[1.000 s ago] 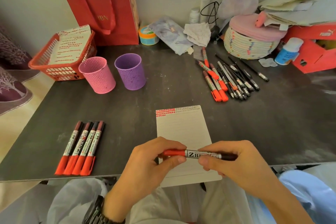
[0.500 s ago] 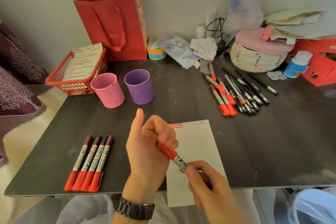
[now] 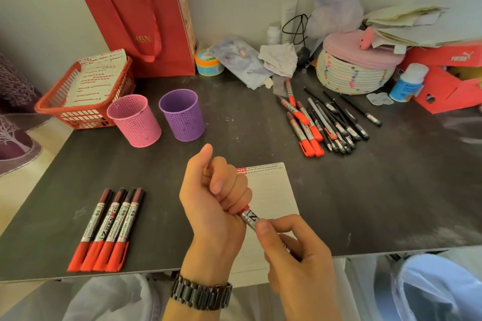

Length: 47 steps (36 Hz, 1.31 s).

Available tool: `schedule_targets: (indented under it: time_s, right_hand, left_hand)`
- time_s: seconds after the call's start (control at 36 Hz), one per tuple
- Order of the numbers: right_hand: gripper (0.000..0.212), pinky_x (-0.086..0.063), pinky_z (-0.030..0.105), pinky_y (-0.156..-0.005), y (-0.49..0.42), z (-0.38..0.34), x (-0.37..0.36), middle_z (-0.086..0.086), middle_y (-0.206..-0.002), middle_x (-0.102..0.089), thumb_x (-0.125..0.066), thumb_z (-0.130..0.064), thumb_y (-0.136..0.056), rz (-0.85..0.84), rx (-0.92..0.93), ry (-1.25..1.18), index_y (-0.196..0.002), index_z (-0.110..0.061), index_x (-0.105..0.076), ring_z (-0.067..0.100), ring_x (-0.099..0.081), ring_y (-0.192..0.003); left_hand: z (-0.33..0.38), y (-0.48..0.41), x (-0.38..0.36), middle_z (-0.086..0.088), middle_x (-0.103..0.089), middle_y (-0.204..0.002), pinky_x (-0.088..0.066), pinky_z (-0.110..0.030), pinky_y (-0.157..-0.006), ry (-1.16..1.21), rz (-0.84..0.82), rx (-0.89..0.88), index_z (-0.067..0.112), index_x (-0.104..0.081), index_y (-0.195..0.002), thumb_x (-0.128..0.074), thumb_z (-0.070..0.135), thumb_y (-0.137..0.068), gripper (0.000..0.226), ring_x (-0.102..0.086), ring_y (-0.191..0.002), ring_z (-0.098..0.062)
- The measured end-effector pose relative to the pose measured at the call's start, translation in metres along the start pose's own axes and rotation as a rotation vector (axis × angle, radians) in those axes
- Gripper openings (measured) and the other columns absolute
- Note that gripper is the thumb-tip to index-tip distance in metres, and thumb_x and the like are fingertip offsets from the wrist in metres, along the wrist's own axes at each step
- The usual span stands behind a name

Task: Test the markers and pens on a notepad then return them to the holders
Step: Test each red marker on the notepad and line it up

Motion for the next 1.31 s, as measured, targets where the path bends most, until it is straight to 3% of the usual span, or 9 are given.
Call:
schedule_targets:
  time_s: [0.17,0.28,0.39,0.56,0.67,0.75,0.86,0.97,1.31]
  right_hand:
    - [0.044,-0.033,0.015,-0.048,-0.016,-0.007,-0.013,-0.011,-0.049,-0.052,-0.065,-0.061,-0.065,-0.127,0.030,0.114,-0.087,-0.023,-0.069,0.004,-0.043,-0.044]
    - [0.031,-0.044,0.011,-0.058,-0.034,-0.020,-0.015,-0.007,-0.063,-0.066,-0.062,-0.059,-0.074,-0.257,0.158,0.301,-0.093,-0.036,-0.072,0.003,-0.060,-0.059]
    - [0.034,-0.045,0.009,-0.063,-0.050,-0.026,-0.018,-0.008,-0.080,-0.074,-0.059,-0.054,-0.077,-0.370,0.189,0.346,-0.100,-0.034,-0.073,-0.001,-0.063,-0.067]
    - [0.034,-0.058,0.022,-0.060,-0.072,-0.012,-0.048,0.002,-0.085,-0.076,-0.071,-0.034,-0.075,-0.319,0.097,0.207,-0.104,-0.018,-0.063,0.014,-0.073,-0.071]
    - [0.025,-0.061,0.026,-0.066,-0.078,0.008,-0.088,0.001,-0.087,-0.075,-0.070,-0.020,-0.091,-0.316,0.107,0.182,-0.114,-0.024,-0.060,0.015,-0.075,-0.080]
    - [0.030,-0.062,0.026,-0.069,-0.086,0.021,-0.116,-0.002,-0.101,-0.069,-0.070,-0.017,-0.093,-0.386,0.067,0.244,-0.119,-0.028,-0.061,0.010,-0.073,-0.088]
    - [0.041,-0.063,0.029,-0.073,-0.097,0.033,-0.148,-0.004,-0.105,-0.069,-0.071,-0.020,-0.093,-0.493,0.024,0.389,-0.126,-0.038,-0.053,0.008,-0.074,-0.085]
    - [0.041,-0.064,0.035,-0.074,-0.104,0.041,-0.170,-0.007,-0.093,-0.071,-0.072,-0.024,-0.092,-0.520,0.078,0.556,-0.122,-0.038,-0.047,0.007,-0.074,-0.072]
    - [0.049,-0.060,0.019,-0.064,-0.108,0.058,-0.190,-0.010,-0.115,-0.054,-0.074,-0.035,-0.089,-0.449,0.177,0.743,-0.134,-0.033,-0.054,-0.006,-0.069,-0.066]
  left_hand:
    - [0.019,-0.006,0.014,0.003,-0.027,-0.045,-0.025,-0.023,-0.039,-0.184,0.002,-0.061,0.014,-0.043,-0.054,-0.052,0.034,-0.092,0.044,-0.021,-0.040,-0.011]
    - [0.037,0.002,0.039,-0.005,-0.066,-0.073,-0.052,-0.026,-0.058,-0.687,0.016,-0.192,0.019,-0.072,-0.081,-0.046,0.025,-0.101,0.033,-0.061,-0.063,-0.019]
    - [0.049,0.025,0.075,0.009,-0.072,-0.085,-0.050,-0.019,-0.067,-1.128,0.018,-0.221,0.041,-0.069,-0.096,-0.042,0.041,-0.102,0.028,-0.066,-0.080,-0.008]
    - [0.062,0.060,0.118,0.015,-0.072,-0.083,-0.052,-0.027,-0.070,-1.260,0.073,-0.155,0.057,-0.060,-0.108,-0.044,0.058,-0.087,0.026,-0.065,-0.076,-0.008]
    - [0.068,0.073,0.136,0.030,-0.068,-0.087,-0.044,-0.011,-0.067,-1.486,0.118,-0.219,0.060,-0.056,-0.113,-0.040,0.066,-0.093,0.026,-0.063,-0.079,0.002]
    - [0.082,0.079,0.155,0.040,-0.056,-0.110,-0.042,-0.009,-0.081,-1.679,0.185,-0.309,0.056,-0.058,-0.116,-0.035,0.068,-0.092,0.035,-0.054,-0.107,0.009]
    - [0.104,0.079,0.185,0.027,-0.049,-0.136,-0.040,-0.028,-0.103,-1.780,0.373,-0.417,0.039,-0.058,-0.130,-0.039,0.056,-0.094,0.045,-0.043,-0.130,-0.001]
    - [0.107,0.067,0.206,0.015,-0.031,-0.156,-0.024,-0.042,-0.118,-1.932,0.331,-0.304,0.034,-0.045,-0.146,-0.027,0.057,-0.097,0.058,-0.025,-0.147,-0.011]
    - [0.083,0.054,0.227,0.020,-0.006,-0.163,-0.011,-0.049,-0.122,-2.027,0.166,-0.239,0.043,-0.016,-0.155,-0.008,0.052,-0.104,0.052,0.003,-0.151,-0.004]
Point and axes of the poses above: each hand's wrist, its own y-axis away from the middle knuckle, its own x-axis out of the back of the hand, z = x × y, the point moved 4 cm from there along -y, towards the middle knuckle
